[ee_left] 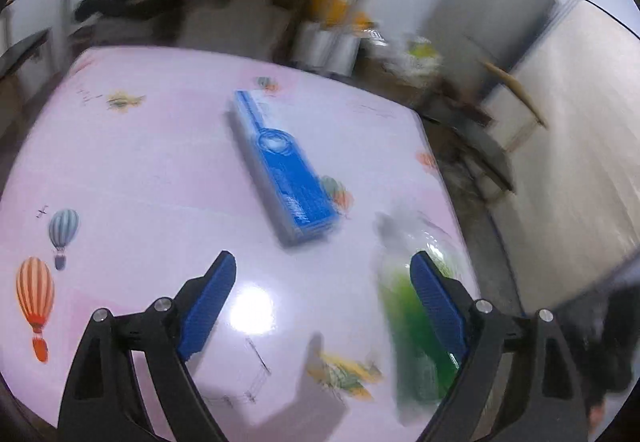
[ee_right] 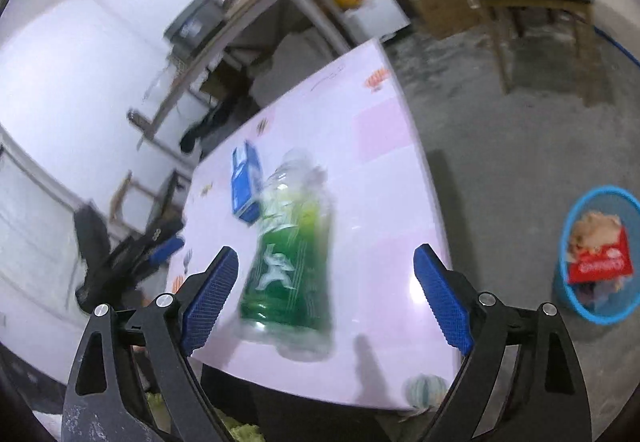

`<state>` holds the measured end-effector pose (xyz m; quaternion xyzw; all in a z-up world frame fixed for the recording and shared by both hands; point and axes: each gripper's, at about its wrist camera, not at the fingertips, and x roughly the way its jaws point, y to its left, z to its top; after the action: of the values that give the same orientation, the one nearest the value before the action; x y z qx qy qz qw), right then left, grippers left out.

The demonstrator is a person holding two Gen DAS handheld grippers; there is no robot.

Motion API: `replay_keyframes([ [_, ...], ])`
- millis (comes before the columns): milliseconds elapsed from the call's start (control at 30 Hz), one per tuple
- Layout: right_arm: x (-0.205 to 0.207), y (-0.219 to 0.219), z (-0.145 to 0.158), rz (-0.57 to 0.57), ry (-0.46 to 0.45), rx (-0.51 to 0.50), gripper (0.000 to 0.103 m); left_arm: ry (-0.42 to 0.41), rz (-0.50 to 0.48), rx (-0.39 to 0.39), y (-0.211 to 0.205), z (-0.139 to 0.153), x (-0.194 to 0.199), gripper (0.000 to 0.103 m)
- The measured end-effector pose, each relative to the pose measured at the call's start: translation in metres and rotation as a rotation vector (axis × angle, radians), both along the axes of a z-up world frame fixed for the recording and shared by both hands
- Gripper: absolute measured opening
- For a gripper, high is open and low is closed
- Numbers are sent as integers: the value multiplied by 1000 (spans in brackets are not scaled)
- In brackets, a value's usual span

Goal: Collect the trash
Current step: 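Move both tools back to the table toward the bottle and toothpaste box, then grasp the blue toothpaste box with the left tool while the right tool grasps the green bottle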

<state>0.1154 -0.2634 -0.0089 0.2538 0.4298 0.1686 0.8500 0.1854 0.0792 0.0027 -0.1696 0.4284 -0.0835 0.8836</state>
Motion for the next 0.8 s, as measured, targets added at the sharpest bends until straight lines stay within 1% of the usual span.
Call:
replay_keyframes([
  [100, 19, 32, 0, 42, 6, -56, 86, 28, 24, -2, 4, -11, 39, 86],
  [167, 28, 45, 1, 41, 12, -99, 86, 55, 41, 0, 4, -19, 58, 86],
  [233, 38, 59, 0, 42, 21, -136, 86, 64, 59, 13, 0, -27, 74, 86],
  [300, 46, 67, -5, 49, 36, -157, 86, 59, 101, 70, -4, -34, 88, 86],
  [367, 55, 76, -8, 53, 55, -185, 86, 53, 97, 115, -9, -39, 95, 86],
  [433, 60, 84, -13, 59, 73, -211, 86, 60, 73, 150, -16, -46, 102, 86],
  [567, 64, 92, -18, 83, 97, -233, 86, 82, 45, 174, -20, -56, 108, 78],
  [633, 64, 99, -20, 103, 101, -249, 86, 94, 36, 178, -20, -62, 108, 68],
  [733, 62, 108, -20, 118, 100, -274, 85, 88, 22, 160, -18, -67, 111, 61],
  [800, 62, 111, -23, 125, 107, -281, 76, 83, 19, 162, -18, -66, 108, 60],
])
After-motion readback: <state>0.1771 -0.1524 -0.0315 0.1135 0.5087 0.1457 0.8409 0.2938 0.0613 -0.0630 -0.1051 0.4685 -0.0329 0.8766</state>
